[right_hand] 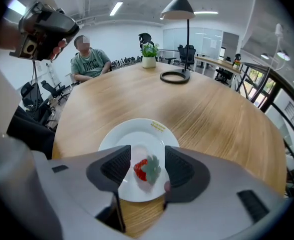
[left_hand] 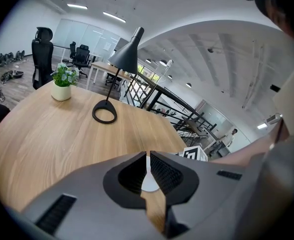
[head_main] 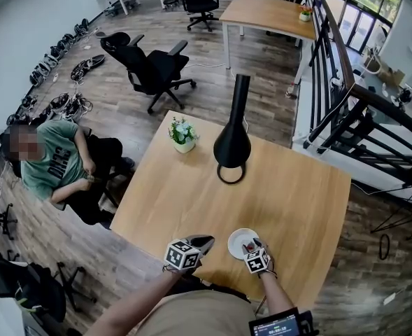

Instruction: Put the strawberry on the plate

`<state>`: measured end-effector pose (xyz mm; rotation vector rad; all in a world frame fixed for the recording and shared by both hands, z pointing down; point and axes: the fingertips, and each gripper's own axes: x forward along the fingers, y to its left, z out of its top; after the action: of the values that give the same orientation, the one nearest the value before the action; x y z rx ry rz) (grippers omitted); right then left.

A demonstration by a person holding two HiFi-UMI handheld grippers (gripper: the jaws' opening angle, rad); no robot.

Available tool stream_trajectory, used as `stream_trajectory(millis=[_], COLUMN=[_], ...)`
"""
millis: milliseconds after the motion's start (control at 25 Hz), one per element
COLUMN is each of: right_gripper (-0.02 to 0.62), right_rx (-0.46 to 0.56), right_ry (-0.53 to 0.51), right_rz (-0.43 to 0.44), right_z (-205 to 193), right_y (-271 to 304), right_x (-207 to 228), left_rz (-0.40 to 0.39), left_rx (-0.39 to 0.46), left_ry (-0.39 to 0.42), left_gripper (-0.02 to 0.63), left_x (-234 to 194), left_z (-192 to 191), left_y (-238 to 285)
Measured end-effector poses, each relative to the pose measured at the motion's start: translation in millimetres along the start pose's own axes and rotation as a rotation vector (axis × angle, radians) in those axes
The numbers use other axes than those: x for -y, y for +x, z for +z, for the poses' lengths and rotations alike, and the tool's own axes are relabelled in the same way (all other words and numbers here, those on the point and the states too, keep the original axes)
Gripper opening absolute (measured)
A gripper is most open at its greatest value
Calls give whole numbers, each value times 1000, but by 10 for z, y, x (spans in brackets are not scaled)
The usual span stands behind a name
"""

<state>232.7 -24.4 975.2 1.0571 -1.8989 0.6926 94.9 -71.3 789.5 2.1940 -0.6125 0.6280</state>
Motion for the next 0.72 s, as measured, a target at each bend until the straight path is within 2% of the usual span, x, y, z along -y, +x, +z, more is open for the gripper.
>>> stream_trajectory(millis=[120,280,440,560,680,720], right_gripper=[198,198,196,196,193,167], right_rx=[103,355,590,716,776,786], right_ry=[25,86,121,97,25,-5], right_rz=[-50,-151,-199,-233,-254,-254], right_z=[214,680,1257,1628,1867,1935], right_y=[-259,-935,-1819,-2405,-2782,-2873], right_x=[48,170,177,146,58,12], left_rz=[1,-3,-21,-36,-48,-51], left_rx=[32,121,217,279,340,359], left_ry=[-13,-34,-10,36,72,77], left_gripper=[6,6,6,6,6,6], left_x=[-19,47,193,339,466,498], left_z=[70,284,549,733,921,980], left_y=[-96,-281,-488,-651,-810,-858])
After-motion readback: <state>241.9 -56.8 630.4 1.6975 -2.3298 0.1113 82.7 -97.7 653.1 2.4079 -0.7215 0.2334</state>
